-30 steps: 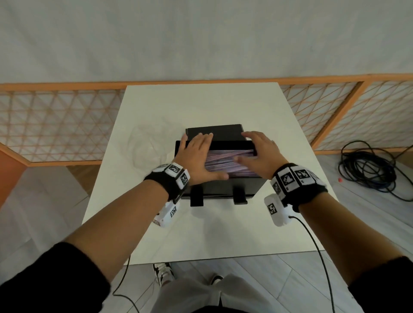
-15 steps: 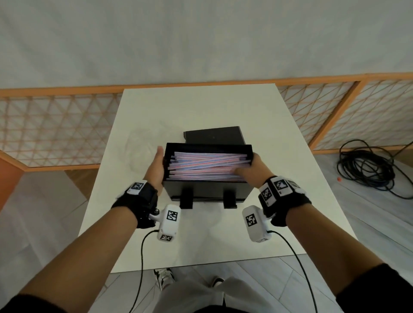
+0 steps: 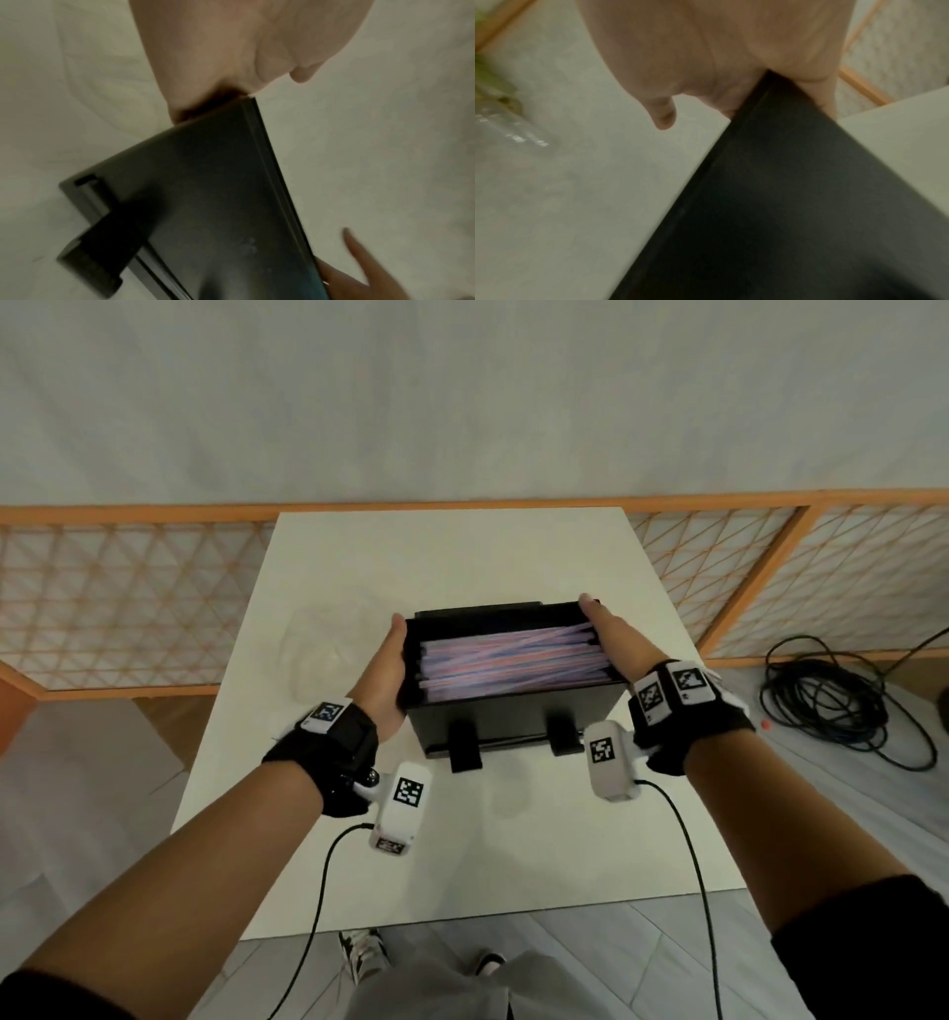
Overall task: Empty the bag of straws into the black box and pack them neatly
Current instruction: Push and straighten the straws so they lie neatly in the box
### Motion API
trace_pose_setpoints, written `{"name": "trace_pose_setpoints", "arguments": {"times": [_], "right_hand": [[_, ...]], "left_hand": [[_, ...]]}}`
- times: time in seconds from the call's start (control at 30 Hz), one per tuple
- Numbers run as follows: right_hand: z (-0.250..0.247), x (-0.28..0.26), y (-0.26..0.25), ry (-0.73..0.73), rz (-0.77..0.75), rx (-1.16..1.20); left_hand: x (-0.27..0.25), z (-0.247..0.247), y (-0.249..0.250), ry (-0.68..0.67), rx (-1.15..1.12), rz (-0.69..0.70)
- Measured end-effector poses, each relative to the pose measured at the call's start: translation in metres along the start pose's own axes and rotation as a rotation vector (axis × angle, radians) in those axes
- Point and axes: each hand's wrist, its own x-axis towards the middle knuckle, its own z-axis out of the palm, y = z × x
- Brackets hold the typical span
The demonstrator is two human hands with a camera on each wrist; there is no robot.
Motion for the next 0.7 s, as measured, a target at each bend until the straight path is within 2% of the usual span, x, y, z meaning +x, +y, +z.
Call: {"name": "trace_pose_setpoints", "arguments": {"times": [0.07, 0.13, 0.2, 0.23, 0.3, 0.33, 0.37, 0.4, 0.47, 0.53, 0.6, 0.7], "right_hand": [[0.001, 0.0, 0.004, -0.04, 0.052, -0.095], [0.004, 0.001, 0.019, -0.087, 0.116, -0.113], [0.0, -0.006, 0.028, -0.105, 0.138, -0.184], [-0.003, -0.011, 0.031, -0.09, 0.119, -0.253], [-0.009, -0.018, 0.039, 0.057, 0.009, -0.477], [-0.011, -0.022, 0.042, 0.17, -0.117, -0.559], [-0.01, -0.028, 0.041, 0.259, -0.273, -0.573], [-0.006, -0.033, 0.04, 0.272, -0.437, -0.551], [0.005, -0.035, 0.043, 0.08, -0.602, -0.609], [0.021, -0.035, 0.051, -0.062, -0.58, -0.76], [0.031, -0.036, 0.056, -0.048, -0.518, -0.878], [0.039, -0.038, 0.057, -0.022, -0.454, -0.922]], "left_hand": [[0.001, -0.005, -0.006, -0.01, -0.046, -0.032], [0.005, -0.009, -0.012, -0.021, 0.06, -0.038], [0.005, -0.007, -0.016, -0.031, 0.441, -0.054], [0.006, -0.005, -0.019, 0.022, 0.651, -0.035], [0.002, 0.006, -0.015, 0.197, 0.976, 0.119], [-0.003, 0.013, -0.013, 0.271, 1.107, 0.248], [-0.007, 0.021, -0.01, 0.273, 1.24, 0.367], [-0.011, 0.032, -0.008, 0.224, 1.378, 0.442], [-0.011, 0.049, -0.015, 0.063, 1.646, 0.467], [-0.005, 0.06, -0.025, -0.043, 1.811, 0.431], [-0.001, 0.061, -0.031, -0.04, 1.848, 0.439], [0.002, 0.059, -0.033, 0.003, 1.862, 0.457]]}}
